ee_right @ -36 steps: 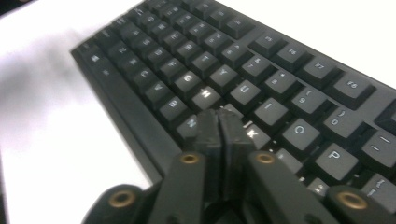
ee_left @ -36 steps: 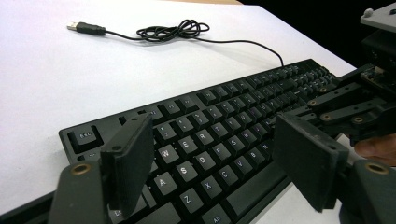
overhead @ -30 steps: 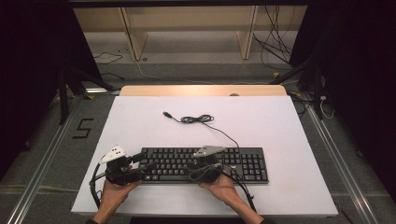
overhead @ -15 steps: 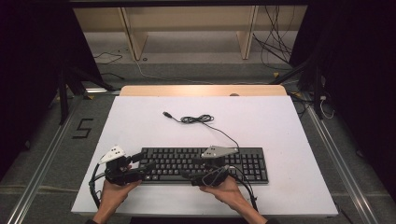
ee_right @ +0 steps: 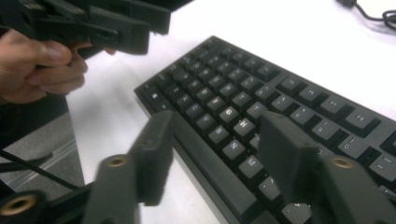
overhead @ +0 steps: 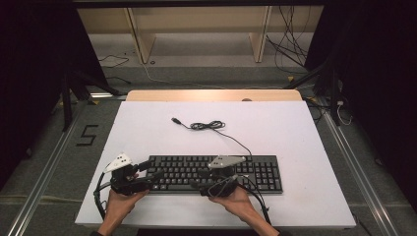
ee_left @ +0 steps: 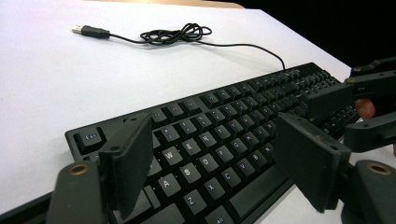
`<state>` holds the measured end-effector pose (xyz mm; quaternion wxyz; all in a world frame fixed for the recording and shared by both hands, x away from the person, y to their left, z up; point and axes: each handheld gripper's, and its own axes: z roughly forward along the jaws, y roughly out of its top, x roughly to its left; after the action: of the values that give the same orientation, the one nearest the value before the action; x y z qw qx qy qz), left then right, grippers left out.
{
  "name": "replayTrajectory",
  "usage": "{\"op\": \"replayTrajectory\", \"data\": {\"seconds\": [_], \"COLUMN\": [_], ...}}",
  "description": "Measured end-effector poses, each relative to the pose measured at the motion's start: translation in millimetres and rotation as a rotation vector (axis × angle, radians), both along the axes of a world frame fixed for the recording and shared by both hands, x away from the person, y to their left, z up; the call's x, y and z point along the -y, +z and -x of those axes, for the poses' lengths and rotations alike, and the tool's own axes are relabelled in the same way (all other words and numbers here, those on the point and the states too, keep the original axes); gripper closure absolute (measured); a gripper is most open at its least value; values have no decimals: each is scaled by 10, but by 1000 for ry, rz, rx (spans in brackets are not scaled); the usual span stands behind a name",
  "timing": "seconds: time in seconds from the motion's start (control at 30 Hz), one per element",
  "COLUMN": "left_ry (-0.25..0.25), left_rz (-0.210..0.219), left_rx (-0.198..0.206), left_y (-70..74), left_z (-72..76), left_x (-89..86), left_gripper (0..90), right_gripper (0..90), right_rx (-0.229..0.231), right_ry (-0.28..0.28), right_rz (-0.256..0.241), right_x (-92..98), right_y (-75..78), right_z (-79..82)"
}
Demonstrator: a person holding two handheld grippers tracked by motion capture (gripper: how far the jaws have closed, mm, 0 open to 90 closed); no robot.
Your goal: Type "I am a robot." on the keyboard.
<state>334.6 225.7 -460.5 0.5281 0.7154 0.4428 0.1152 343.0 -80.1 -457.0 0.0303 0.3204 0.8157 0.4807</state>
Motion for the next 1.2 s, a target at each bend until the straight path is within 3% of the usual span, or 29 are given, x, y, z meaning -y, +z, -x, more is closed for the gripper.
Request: {"op": "replayTrajectory", "data": {"seconds": [0.27,0.5,1.2], "left_ry": [3,4,3], "left_rz": [2,2,-4], "left_rx": [3,3,2], "left_y": [4,4,1], "left_z": [2,2,-1], "left_x": [-3,-5,-6], "left_gripper": [278,279,279], "right_gripper": [753,886,900], "right_rx": [-13,-17,-30], "right_ry": [-3,7,13], "right_rz": [65,107,175], "right_x": [-70,-105,-167], "right_y": [-78,-134,-248], "right_z": [-12,-10,-33]}}
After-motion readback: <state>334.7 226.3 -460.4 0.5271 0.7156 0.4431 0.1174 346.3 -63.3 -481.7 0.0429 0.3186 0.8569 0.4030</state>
